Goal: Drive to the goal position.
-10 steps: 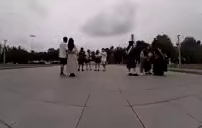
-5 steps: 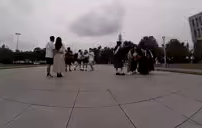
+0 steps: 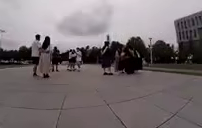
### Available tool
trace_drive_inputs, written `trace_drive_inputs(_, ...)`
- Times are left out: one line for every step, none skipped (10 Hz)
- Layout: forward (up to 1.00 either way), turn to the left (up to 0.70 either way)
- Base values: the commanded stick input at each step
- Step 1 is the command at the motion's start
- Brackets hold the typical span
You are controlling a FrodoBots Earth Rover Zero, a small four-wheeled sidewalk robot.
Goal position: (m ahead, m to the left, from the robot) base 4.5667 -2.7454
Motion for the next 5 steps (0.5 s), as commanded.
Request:
trace_drive_inputs(0.00,-0.60)
trace_drive_inputs(0.00,-0.60)
trace_drive_inputs(0.00,-0.60)
trace_drive_inputs(0.00,-0.60)
trace_drive_inputs(0.00,-0.60)
